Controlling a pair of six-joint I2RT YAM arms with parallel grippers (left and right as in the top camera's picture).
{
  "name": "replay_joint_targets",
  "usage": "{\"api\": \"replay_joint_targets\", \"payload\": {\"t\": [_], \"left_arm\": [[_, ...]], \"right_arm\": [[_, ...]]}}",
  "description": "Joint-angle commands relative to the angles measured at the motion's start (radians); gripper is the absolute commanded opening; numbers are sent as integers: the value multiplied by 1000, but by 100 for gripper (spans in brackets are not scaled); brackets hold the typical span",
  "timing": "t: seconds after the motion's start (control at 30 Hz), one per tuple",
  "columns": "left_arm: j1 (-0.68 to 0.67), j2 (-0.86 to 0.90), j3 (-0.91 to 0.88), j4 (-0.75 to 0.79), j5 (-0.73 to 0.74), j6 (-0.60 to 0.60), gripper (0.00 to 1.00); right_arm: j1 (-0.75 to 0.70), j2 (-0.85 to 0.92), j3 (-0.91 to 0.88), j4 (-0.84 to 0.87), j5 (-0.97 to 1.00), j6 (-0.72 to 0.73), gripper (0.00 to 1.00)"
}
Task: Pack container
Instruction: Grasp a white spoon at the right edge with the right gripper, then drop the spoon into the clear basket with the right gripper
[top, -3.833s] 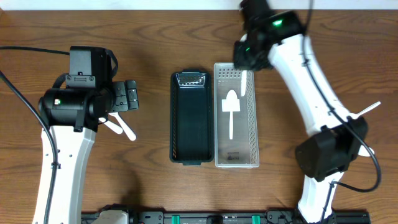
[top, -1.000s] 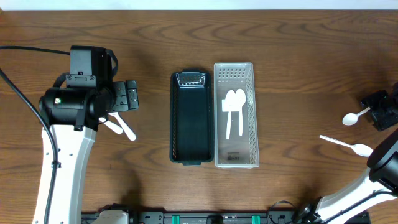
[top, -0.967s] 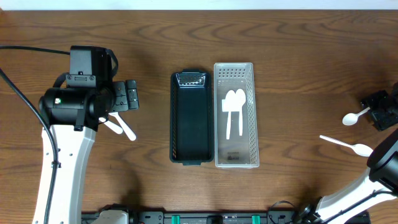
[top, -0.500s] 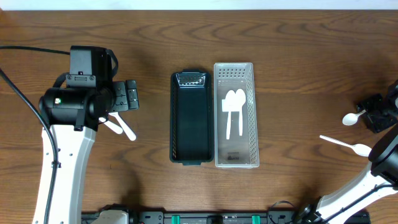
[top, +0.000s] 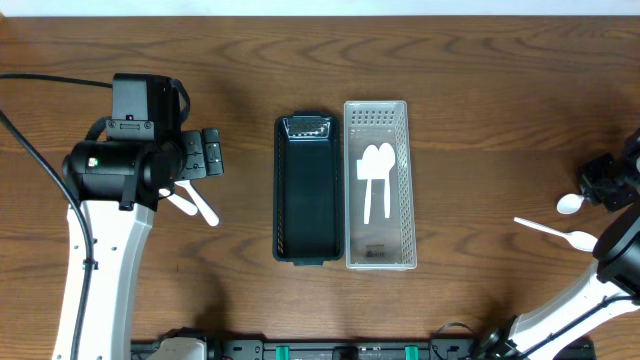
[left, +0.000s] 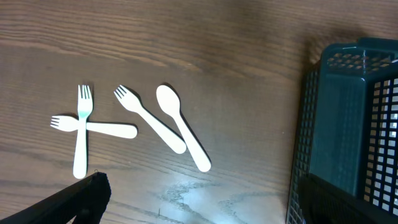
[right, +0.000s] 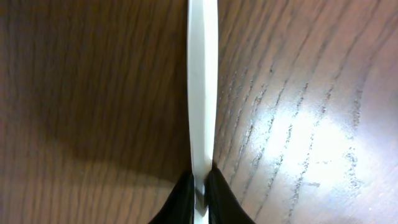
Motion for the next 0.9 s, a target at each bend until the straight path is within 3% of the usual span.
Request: {"api": "replay_joint_targets", "payload": {"t": [0.0,0.33,0.67,0.87], "left_arm": [[5,6,7,-4,-12,-5,98],[5,6,7,-4,-12,-5,98],[5,6,7,-5,-12,-5,98],[5,6,7,-5,-12,-5,98]], "right_arm": [[0,58,-16,-12,-32,4,1],[135,-38,80,-71,-169,-114,1],[519,-250,304,-211,-173,-381,1],[763,-278,306,-261,-172,-404,1]]}}
